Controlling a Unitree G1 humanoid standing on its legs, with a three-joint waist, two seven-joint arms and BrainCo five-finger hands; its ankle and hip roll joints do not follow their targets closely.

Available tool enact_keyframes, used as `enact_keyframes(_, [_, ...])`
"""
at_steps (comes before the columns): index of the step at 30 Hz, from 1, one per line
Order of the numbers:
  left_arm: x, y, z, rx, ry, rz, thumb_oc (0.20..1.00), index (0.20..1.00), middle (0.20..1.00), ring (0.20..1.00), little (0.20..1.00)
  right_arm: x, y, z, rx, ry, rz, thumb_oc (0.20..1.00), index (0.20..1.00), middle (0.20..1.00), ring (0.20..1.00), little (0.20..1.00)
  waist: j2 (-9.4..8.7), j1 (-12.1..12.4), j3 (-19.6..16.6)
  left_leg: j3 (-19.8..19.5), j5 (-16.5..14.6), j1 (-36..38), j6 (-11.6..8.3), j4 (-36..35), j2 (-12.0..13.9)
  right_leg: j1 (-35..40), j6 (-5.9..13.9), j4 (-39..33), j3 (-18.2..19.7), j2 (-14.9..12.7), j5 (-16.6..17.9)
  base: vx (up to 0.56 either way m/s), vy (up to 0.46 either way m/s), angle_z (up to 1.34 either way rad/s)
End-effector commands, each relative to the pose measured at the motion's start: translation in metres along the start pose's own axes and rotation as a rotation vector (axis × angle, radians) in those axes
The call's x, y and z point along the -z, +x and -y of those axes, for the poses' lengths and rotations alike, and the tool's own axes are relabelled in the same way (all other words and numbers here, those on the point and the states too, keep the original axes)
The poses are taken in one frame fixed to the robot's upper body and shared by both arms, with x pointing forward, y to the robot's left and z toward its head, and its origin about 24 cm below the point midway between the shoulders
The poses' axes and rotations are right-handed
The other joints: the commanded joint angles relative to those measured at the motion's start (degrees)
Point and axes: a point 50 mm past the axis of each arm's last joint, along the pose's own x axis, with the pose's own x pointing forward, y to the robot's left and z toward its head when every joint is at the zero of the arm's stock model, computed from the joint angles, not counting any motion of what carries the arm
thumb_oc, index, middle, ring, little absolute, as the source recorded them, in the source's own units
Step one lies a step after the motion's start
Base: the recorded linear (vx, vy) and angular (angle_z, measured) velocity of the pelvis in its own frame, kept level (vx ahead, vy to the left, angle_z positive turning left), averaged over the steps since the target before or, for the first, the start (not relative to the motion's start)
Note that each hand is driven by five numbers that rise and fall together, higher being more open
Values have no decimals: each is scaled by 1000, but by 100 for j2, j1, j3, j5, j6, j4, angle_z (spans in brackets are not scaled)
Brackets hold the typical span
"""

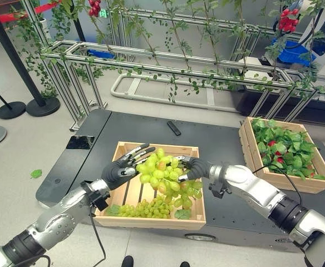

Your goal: Pick up the fruits from the basket on one side to the basket on the other side

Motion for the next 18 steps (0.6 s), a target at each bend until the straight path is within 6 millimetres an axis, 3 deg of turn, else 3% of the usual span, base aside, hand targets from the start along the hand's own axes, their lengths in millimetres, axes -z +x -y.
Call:
enact_keyframes(1, [-1,21,52,292,-72,31,1000,1000,1000,1000,1000,-67,18,3,-5,-143,285,200,200,200,200,200,-241,11,-282,86,-409,86,198,163,-137,58,505,-264,-6,-239,396,0,-2,-5])
enact_keyframes(18, [-4,16,53,264,-88,81,1000,1000,1000,1000,1000,-77,14,13,88,-168,349,200,200,200,200,200,-277,10,-398,132,-402,166,202,89,-109,145,472,-393,36,-203,427,1,-1,-2])
